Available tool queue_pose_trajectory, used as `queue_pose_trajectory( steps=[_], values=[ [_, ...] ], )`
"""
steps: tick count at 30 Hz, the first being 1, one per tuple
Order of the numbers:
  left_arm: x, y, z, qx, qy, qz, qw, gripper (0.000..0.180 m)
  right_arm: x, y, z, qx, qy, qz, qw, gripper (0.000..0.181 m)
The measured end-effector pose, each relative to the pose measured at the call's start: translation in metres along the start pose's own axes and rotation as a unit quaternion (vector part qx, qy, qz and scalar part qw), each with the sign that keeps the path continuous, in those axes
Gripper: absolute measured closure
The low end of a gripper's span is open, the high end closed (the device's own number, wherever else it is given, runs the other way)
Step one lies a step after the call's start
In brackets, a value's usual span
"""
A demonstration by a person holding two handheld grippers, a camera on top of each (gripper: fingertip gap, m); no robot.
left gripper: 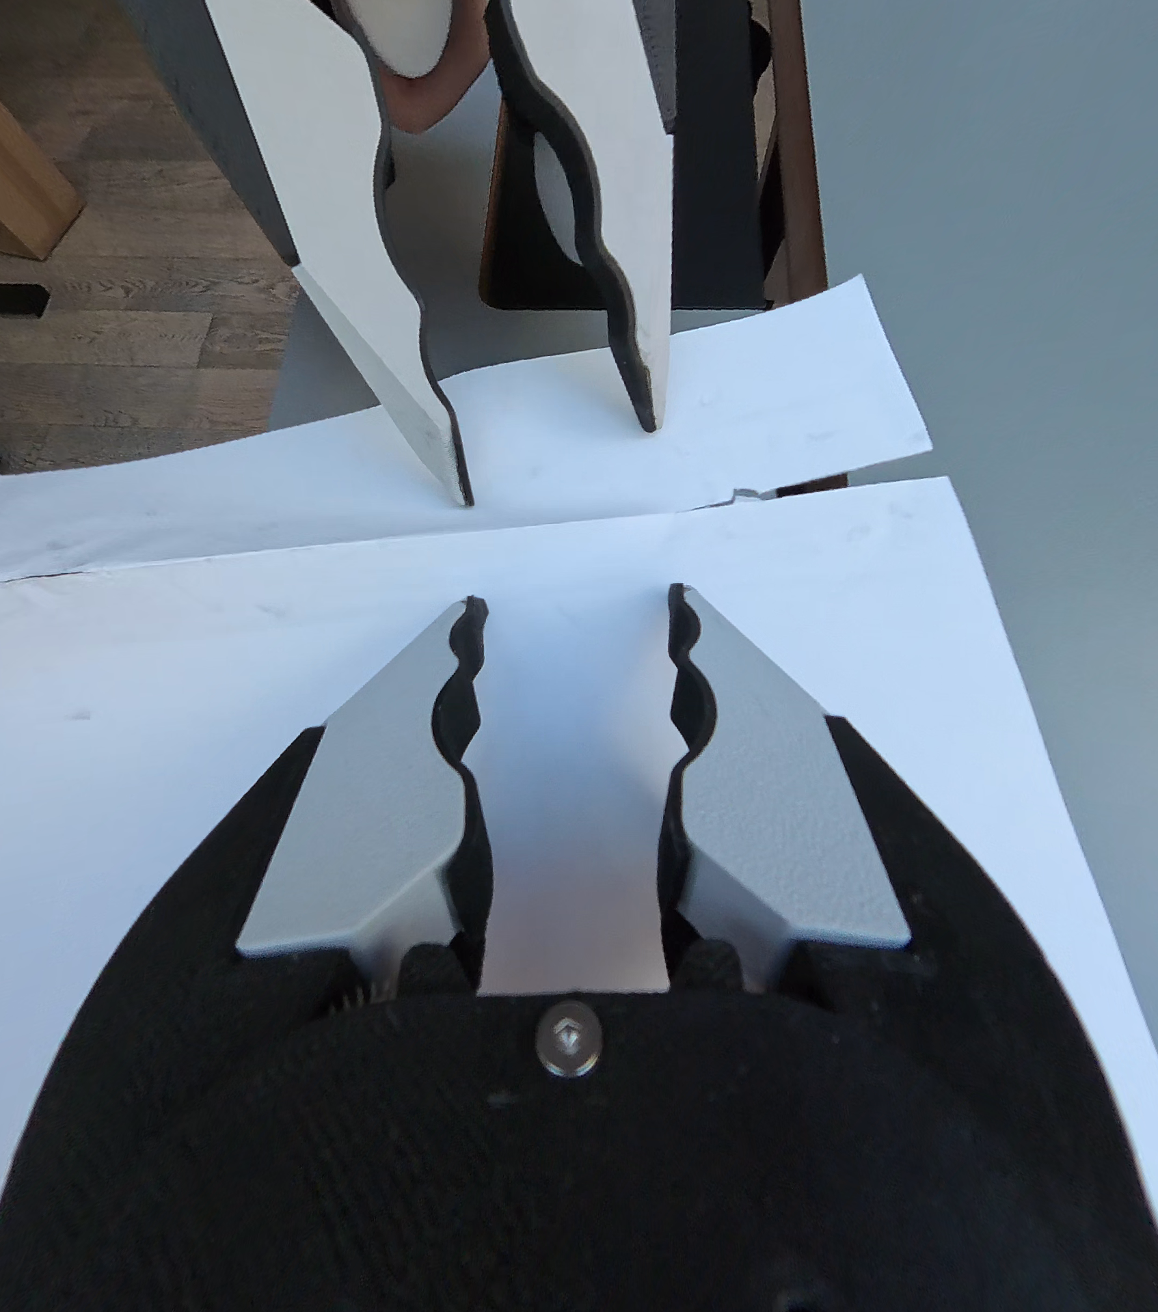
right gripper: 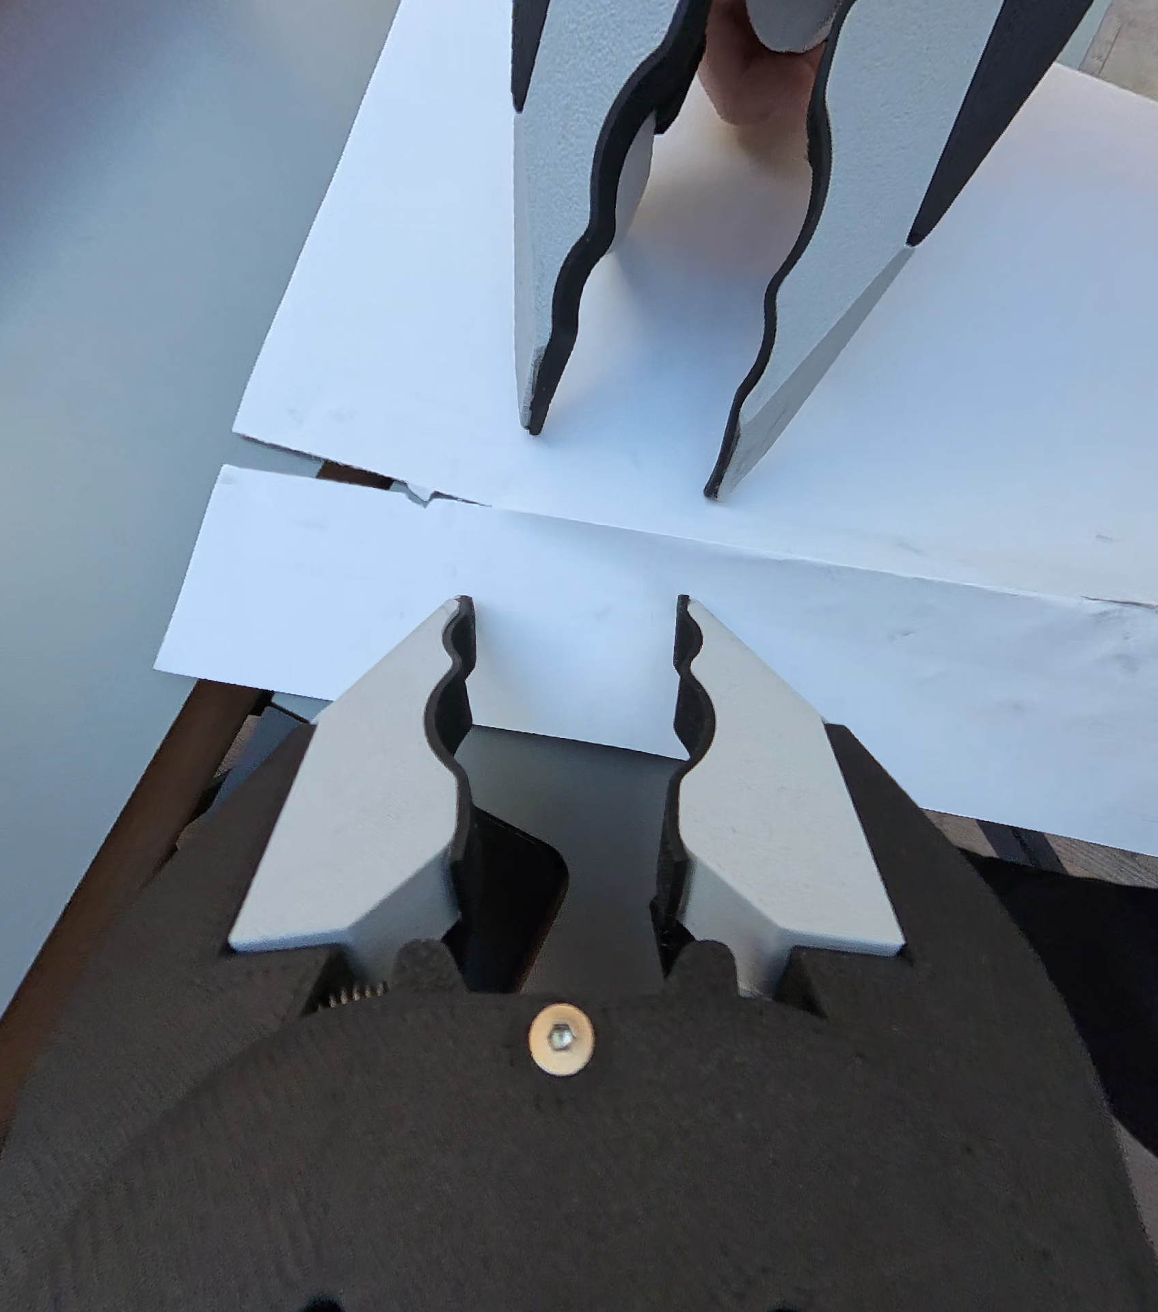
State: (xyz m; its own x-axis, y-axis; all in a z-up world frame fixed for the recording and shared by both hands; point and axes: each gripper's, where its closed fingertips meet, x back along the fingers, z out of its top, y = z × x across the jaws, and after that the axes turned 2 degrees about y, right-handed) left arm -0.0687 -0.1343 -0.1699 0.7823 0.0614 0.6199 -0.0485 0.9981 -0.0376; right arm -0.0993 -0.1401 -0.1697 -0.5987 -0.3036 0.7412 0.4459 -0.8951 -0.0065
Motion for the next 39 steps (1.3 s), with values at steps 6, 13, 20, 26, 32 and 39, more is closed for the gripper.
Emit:
queue_pose_trajectory(
  steps=[6,13,20,26,32,39],
  values=[
    [0.0016,0.0003,-0.0003,-0.013,0.0,-0.025,1.0,0.127,-0.001,0.0012,0.0012,0.022,0.015,0.02,0.999,0.125],
    [0.0026,0.0002,-0.0007,-0.024,-0.021,-0.042,0.999,0.128,-0.0017,0.0017,0.002,0.037,0.015,0.034,0.999,0.125],
    [0.0033,-0.0002,-0.0014,-0.046,-0.04,-0.053,0.997,0.129,-0.0022,0.0019,0.002,0.045,0.006,0.041,0.998,0.125],
    [0.0042,-0.001,-0.0021,-0.053,-0.036,-0.066,0.996,0.13,-0.0016,0.002,0.0013,0.054,0.004,0.051,0.997,0.126],
    [0.0051,-0.0017,-0.0028,-0.063,-0.031,-0.084,0.994,0.131,-0.0009,0.0025,0.0003,0.066,0.006,0.064,0.996,0.127],
    [0.0055,-0.0019,-0.0029,-0.075,-0.022,-0.093,0.993,0.132,-0.0001,0.0032,-0.0006,0.085,0.02,0.08,0.993,0.128]
  ],
)
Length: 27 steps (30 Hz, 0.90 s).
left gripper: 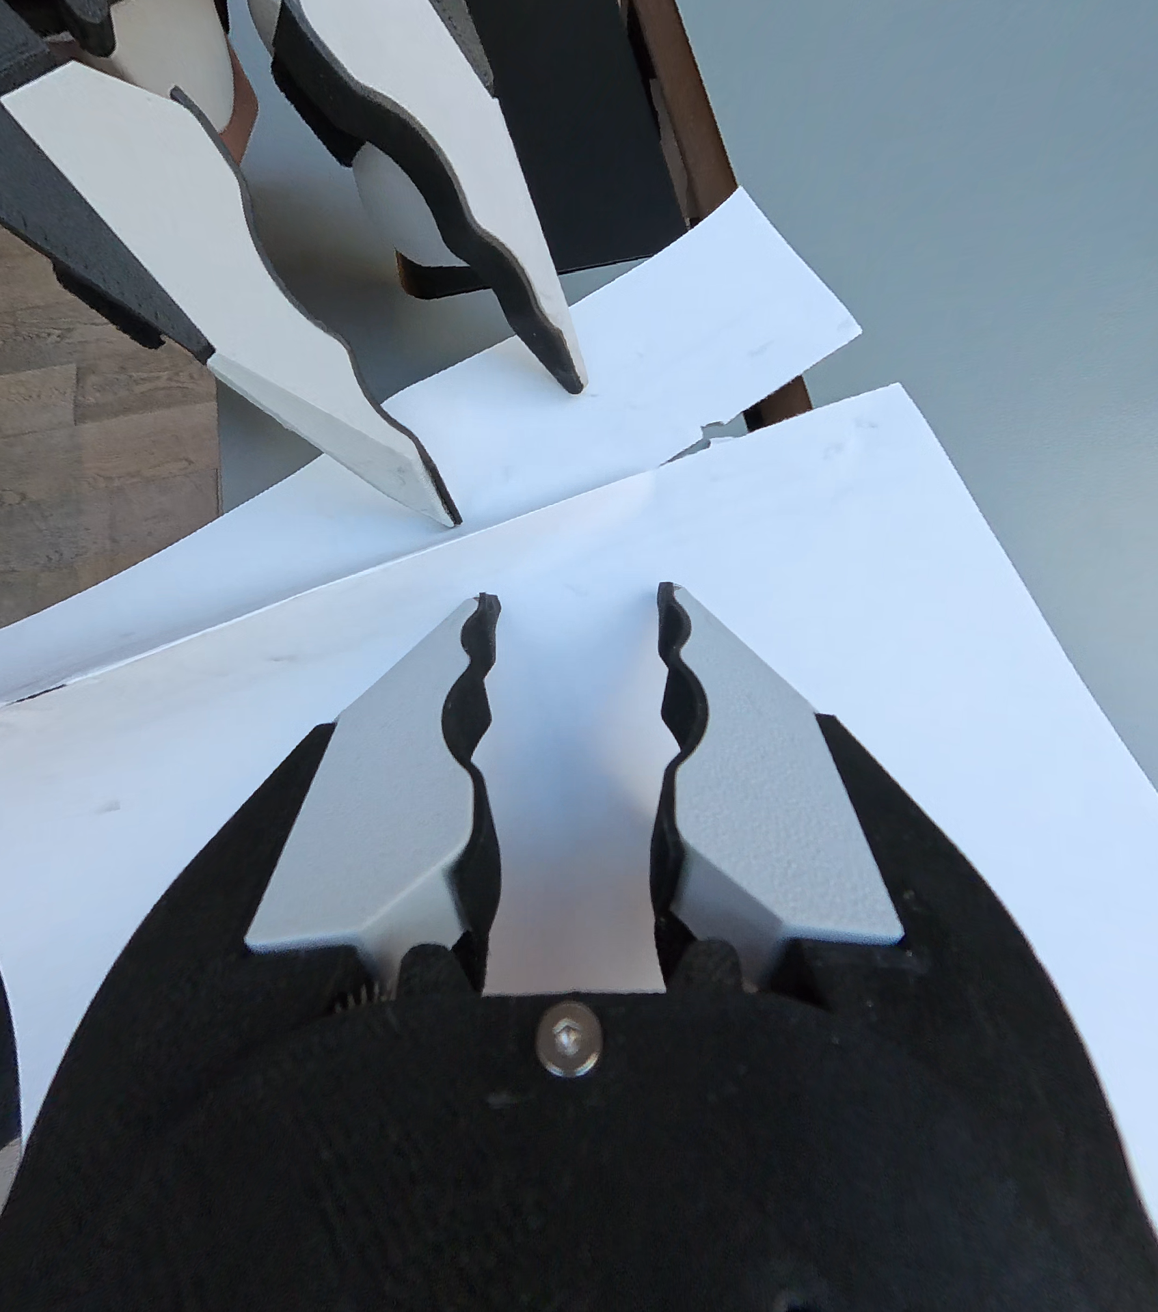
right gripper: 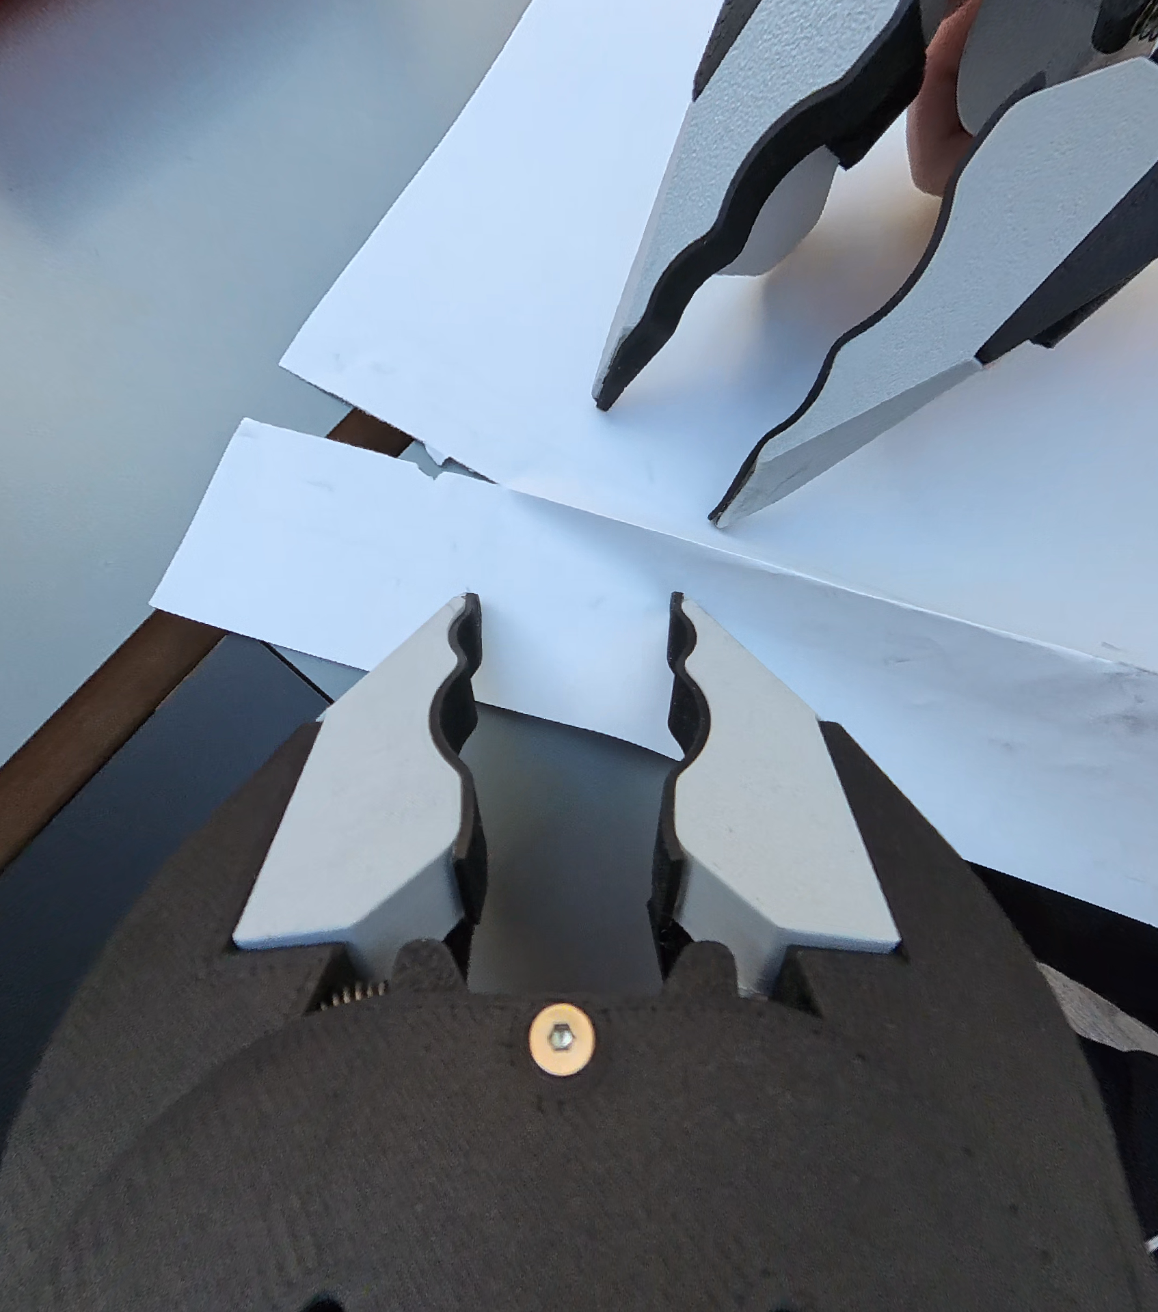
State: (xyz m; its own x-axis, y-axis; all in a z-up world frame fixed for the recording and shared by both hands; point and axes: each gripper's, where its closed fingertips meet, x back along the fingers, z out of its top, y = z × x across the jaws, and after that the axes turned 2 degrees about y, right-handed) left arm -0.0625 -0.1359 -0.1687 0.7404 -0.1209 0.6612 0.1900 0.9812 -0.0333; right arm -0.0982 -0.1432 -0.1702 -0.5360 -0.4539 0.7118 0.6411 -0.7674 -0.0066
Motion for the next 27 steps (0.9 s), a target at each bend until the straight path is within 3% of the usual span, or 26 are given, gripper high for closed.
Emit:
queue_pose_trajectory(
  steps=[6,9,15,27],
  values=[
    [0.001,0.004,0.001,0.052,-0.017,0.043,0.998,0.132,0.0,0.0,0.0,-0.007,-0.009,-0.003,1.0,0.128],
    [0.0,0.013,0.005,0.11,-0.015,0.047,0.993,0.113,0.0,0.0,0.0,-0.014,-0.011,-0.009,1.0,0.128],
    [-0.003,0.011,0.003,0.109,-0.026,0.11,0.988,0.11,0.003,0.0,-0.003,-0.041,-0.021,-0.031,0.998,0.128],
    [0.001,0.009,-0.002,0.058,-0.026,0.055,0.996,0.113,0.005,0.0,-0.006,0.005,-0.031,0.003,1.0,0.13]
  ],
)
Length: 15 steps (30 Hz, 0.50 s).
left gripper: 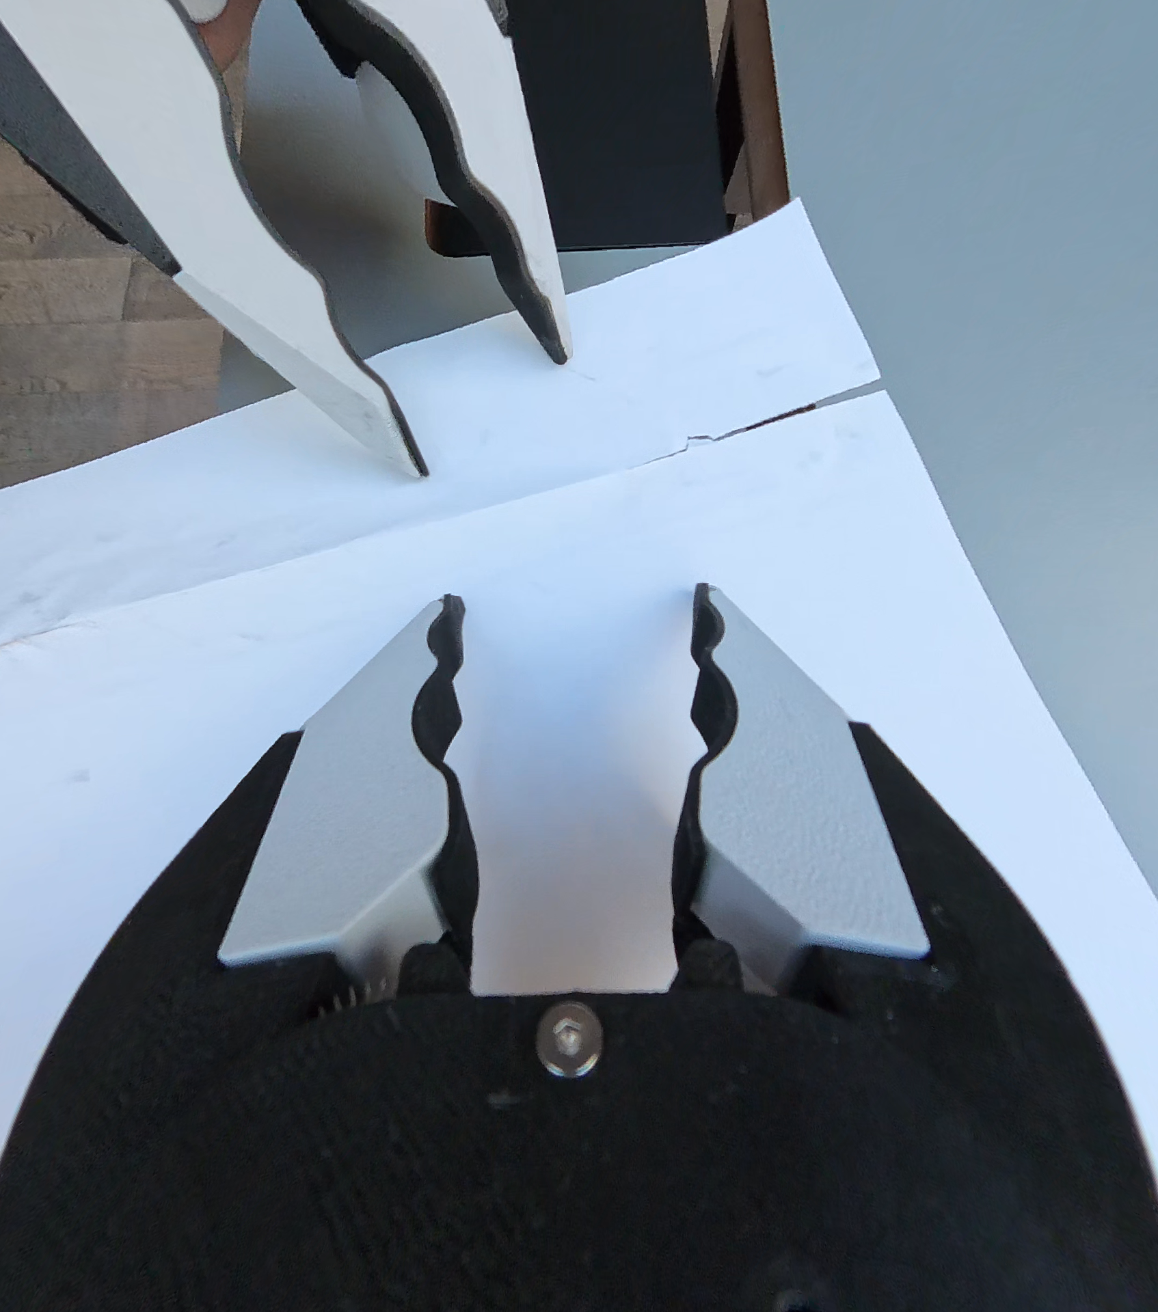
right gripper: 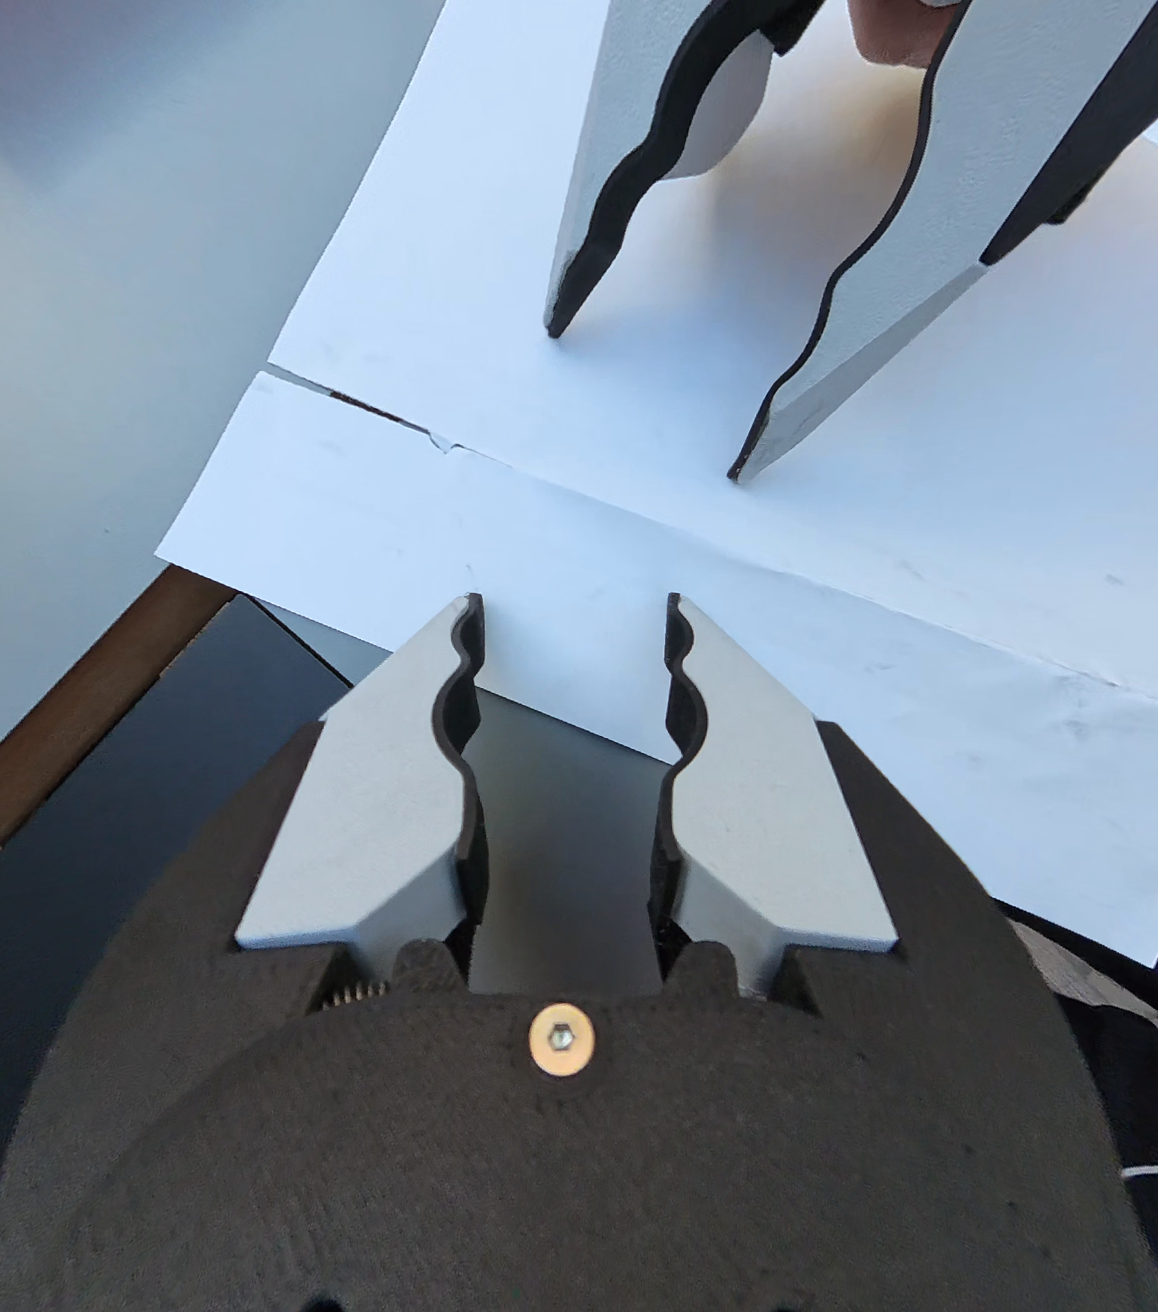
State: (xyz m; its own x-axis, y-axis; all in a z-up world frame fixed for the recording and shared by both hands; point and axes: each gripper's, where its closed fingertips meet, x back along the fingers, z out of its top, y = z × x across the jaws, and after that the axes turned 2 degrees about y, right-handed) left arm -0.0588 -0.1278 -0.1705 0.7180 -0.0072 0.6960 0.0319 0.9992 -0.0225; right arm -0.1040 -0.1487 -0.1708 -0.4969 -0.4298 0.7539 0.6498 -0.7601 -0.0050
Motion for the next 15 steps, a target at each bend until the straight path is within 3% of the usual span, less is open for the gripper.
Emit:
queue_pose_trajectory(
  steps=[6,9,13,15],
  values=[
    [0.001,0.0,-0.001,-0.021,0.004,-0.019,1.0,0.115,0.0,0.0,0.001,-0.003,0.005,-0.003,1.0,0.131],
    [0.002,0.0,-0.001,-0.017,0.002,-0.019,1.0,0.116,0.003,-0.007,0.001,-0.01,-0.008,-0.028,1.0,0.141],
    [0.002,0.0,-0.001,-0.017,0.006,-0.02,1.0,0.116,0.01,-0.05,0.012,0.021,-0.009,-0.044,0.999,0.128],
    [0.002,0.0,0.0,-0.016,0.012,-0.022,1.0,0.116,0.008,-0.075,0.008,0.051,-0.05,-0.07,0.995,0.123]
  ],
)
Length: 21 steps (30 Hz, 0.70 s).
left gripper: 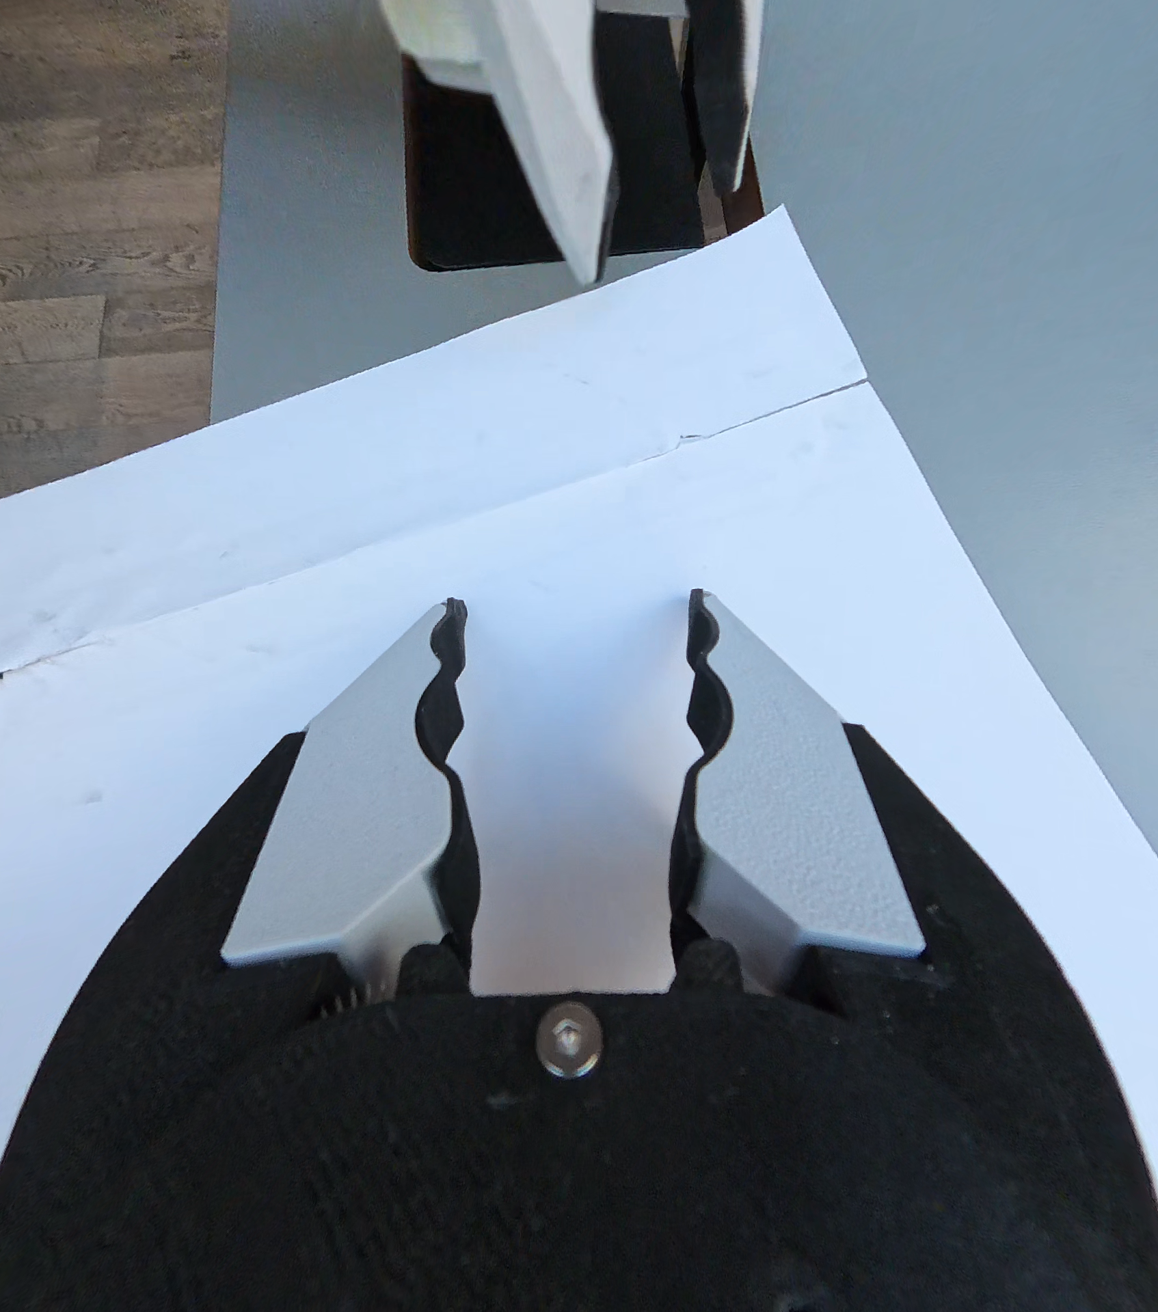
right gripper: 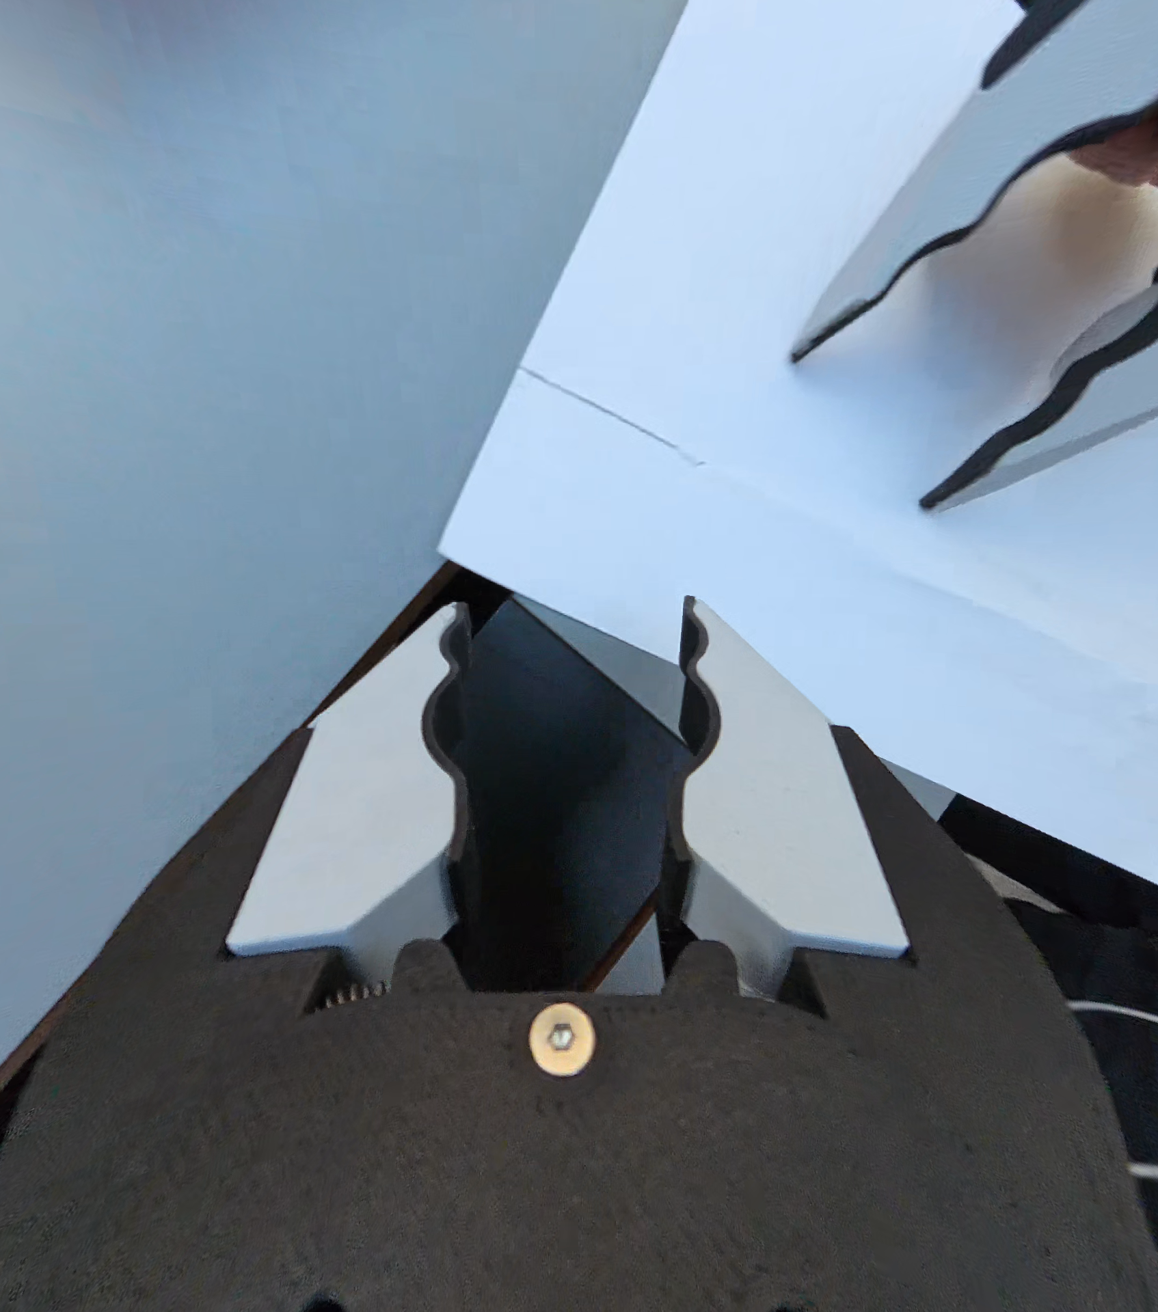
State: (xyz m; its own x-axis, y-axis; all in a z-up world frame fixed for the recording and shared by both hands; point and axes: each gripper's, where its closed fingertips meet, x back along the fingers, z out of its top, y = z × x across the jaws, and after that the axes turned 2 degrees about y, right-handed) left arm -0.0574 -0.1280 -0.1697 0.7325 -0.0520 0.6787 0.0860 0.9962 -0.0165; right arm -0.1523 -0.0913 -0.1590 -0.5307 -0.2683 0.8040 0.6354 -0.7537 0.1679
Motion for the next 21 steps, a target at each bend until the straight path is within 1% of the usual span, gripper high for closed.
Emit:
queue_pose_trajectory(
  steps=[2,4,5,6,9,11,14,16,19,21],
  values=[
    [0.0,0.0,0.0,0.001,0.005,-0.001,1.0,0.116,0.002,-0.006,-0.003,0.094,-0.047,-0.074,0.992,0.123],
    [0.0,0.0,0.0,0.0,0.009,-0.003,1.0,0.116,0.005,-0.005,0.003,0.186,-0.039,-0.13,0.973,0.123],
    [0.0,0.0,0.0,0.0,0.013,-0.006,1.0,0.116,0.004,-0.006,0.004,0.204,-0.031,-0.14,0.969,0.126],
    [0.0,0.0,0.0,-0.002,0.017,-0.007,1.0,0.116,0.002,-0.008,0.004,0.211,-0.024,-0.141,0.967,0.132],
    [0.0,0.0,0.0,-0.003,0.025,-0.008,1.0,0.116,-0.009,-0.011,0.008,0.246,-0.01,-0.157,0.956,0.131],
    [0.0,0.0,0.0,-0.001,0.025,-0.008,1.0,0.116,-0.015,-0.012,0.007,0.259,-0.01,-0.171,0.951,0.142],
    [0.0,0.001,0.0,-0.002,0.024,-0.008,1.0,0.116,-0.015,-0.008,0.015,0.273,0.023,-0.206,0.939,0.159],
    [0.0,0.001,0.0,-0.009,0.027,-0.01,1.0,0.117,-0.014,0.0,0.017,0.274,0.026,-0.238,0.931,0.18],
    [0.002,0.009,0.001,-0.043,0.027,-0.016,0.999,0.131,-0.016,0.001,0.012,0.258,0.019,-0.232,0.938,0.181],
    [0.005,0.014,0.001,-0.096,0.011,-0.001,0.995,0.156,-0.016,0.003,0.011,0.251,0.016,-0.231,0.94,0.181]
  ],
)
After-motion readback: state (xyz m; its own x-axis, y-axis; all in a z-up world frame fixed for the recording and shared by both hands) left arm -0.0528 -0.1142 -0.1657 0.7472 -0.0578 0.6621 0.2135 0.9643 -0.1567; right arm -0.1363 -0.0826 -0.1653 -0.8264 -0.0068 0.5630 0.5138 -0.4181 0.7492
